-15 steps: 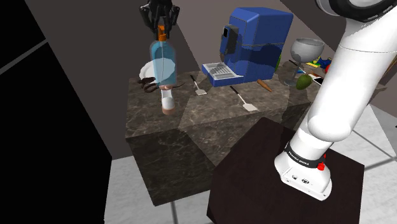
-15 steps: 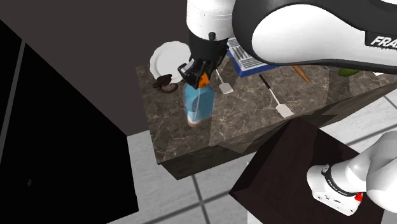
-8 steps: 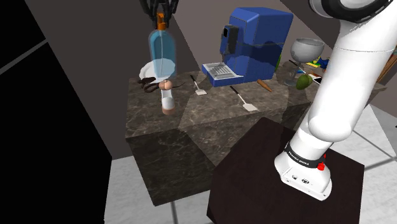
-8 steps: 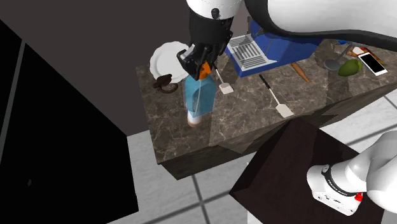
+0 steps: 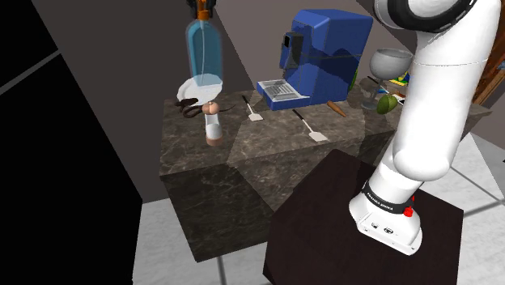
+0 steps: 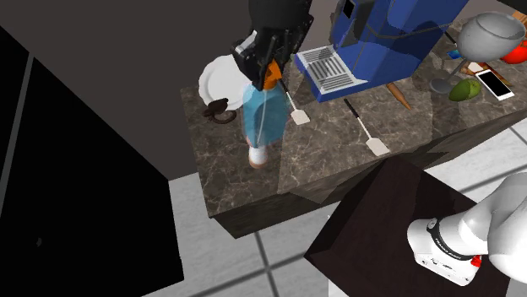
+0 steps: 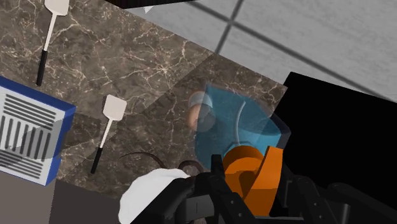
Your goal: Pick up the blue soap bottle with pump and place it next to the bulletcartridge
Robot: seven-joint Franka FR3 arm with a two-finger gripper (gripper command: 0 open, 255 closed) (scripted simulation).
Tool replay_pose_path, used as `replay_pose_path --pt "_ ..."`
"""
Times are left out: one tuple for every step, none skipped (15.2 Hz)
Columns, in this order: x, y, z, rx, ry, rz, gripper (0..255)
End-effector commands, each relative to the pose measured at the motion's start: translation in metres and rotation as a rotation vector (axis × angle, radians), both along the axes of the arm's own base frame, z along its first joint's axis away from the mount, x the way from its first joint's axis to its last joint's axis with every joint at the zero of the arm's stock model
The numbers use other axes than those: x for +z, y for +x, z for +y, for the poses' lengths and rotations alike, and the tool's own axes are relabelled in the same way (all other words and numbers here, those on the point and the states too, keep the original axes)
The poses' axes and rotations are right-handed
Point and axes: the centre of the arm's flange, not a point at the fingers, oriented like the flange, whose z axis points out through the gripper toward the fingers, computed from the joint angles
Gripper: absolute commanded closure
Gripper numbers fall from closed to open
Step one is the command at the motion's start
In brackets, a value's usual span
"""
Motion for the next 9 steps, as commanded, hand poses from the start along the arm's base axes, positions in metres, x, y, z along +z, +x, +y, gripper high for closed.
replay_pose_path --pt "0.004 -0.007 -0.011 0.000 0.000 0.000 255" --pt "0.004 -0.012 -0.023 0.000 0.000 0.000 255" --pt "0.004 -0.018 -0.035 0.000 0.000 0.000 255" --pt "0.004 -0.024 -0.047 0.000 0.000 0.000 255" --pt "0.004 -0.029 -0.059 0.000 0.000 0.000 255" --pt "0.005 -0.035 -0.071 0.000 0.000 0.000 255" --pt "0.005 -0.041 -0.083 0.000 0.000 0.000 255" --pt "0.005 -0.046 -0.095 0.000 0.000 0.000 255" --pt "0.005 -0.052 -0.107 0.000 0.000 0.000 255"
